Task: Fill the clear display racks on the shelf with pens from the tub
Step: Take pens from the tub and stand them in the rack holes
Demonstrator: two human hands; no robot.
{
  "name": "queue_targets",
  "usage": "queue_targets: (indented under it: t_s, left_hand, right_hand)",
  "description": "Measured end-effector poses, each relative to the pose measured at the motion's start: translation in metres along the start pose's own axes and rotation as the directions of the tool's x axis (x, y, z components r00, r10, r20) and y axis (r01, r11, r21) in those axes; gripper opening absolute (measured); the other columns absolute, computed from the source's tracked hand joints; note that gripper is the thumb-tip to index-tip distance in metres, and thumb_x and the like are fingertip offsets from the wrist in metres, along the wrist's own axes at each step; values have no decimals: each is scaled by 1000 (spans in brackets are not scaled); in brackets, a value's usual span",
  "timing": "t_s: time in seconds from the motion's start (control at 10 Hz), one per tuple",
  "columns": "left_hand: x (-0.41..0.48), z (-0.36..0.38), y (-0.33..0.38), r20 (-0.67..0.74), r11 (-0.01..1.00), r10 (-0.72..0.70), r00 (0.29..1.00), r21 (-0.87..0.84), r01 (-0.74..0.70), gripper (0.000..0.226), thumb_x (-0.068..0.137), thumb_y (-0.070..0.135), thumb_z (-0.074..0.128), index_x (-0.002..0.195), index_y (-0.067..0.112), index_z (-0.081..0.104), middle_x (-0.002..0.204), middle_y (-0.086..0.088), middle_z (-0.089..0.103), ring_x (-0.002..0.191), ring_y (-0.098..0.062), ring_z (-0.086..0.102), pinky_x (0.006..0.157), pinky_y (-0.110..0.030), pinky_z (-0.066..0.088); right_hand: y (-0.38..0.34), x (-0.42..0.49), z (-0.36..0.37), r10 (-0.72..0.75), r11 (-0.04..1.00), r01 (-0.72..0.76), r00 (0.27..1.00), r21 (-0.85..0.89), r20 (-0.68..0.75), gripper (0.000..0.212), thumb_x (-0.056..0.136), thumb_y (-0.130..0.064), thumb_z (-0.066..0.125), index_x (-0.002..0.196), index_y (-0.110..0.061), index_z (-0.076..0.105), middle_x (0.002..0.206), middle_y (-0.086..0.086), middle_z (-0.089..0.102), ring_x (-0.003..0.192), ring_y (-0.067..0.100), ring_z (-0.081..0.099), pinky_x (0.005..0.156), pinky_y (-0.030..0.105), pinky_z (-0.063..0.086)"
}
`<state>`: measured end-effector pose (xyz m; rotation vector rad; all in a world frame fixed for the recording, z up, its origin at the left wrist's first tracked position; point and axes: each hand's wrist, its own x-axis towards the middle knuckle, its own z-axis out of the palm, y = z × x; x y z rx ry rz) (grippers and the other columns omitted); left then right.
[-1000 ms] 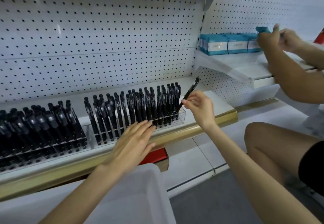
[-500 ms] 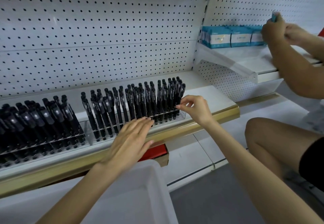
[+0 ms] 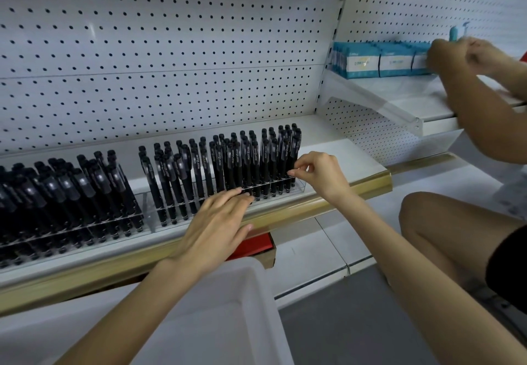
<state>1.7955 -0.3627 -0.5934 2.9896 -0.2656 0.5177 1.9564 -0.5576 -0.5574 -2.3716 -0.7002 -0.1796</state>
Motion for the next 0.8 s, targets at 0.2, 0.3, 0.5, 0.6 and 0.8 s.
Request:
queue_targets:
  t_s: [0.2, 0.3, 0.5, 0.6, 0.8]
  left_hand:
    - [0, -3, 0, 1, 1000, 5, 1000, -31, -5, 50, 91, 37, 58, 135, 15, 49, 135, 0, 56, 134, -16, 41, 108, -30, 21]
    - [0, -7, 1, 6, 999, 8, 1000, -38, -8, 50, 91, 36, 58, 135, 15, 49, 136, -1, 55, 135, -16, 41, 108, -30, 19]
    - [-3, -15, 0, 46, 994, 35, 998, -101, -30, 50, 99, 40, 43, 144, 20, 36, 153, 3, 32, 144, -10, 19, 111, -22, 1]
    - [-12, -24, -4, 79, 997, 21, 997, -79, -15, 51, 99, 42, 40, 146, 23, 33, 156, 4, 26, 145, -10, 17, 113, -24, 4]
    - [-45, -52, -10, 116, 998, -55, 992, -26, 59, 51, 97, 42, 43, 144, 22, 35, 153, 1, 33, 142, -13, 27, 116, -32, 16]
  right_hand:
    - [-4, 1, -2, -36, 996, 37, 999, -80, 8, 13, 82, -21, 74, 82, -8, 72, 76, -2, 60, 63, -2, 47, 60, 13, 33]
    - [-5, 1, -4, -36, 995, 37, 999, -92, 8, 14, 82, -21, 73, 84, -7, 72, 78, 1, 61, 65, 1, 47, 66, 18, 35]
    - [-8, -1, -9, 2, 988, 4, 999, -152, 40, 26, 83, -32, 72, 92, -7, 73, 83, 5, 66, 75, 13, 55, 69, 20, 38]
    - [-15, -8, -18, 35, 983, -28, 999, -184, 37, 33, 83, -35, 71, 100, -6, 71, 88, 8, 68, 78, 16, 56, 71, 23, 41]
    - [-48, -35, -28, -17, 981, 23, 999, -192, 33, 44, 80, -37, 74, 109, -5, 66, 90, 9, 69, 83, 20, 62, 75, 29, 50]
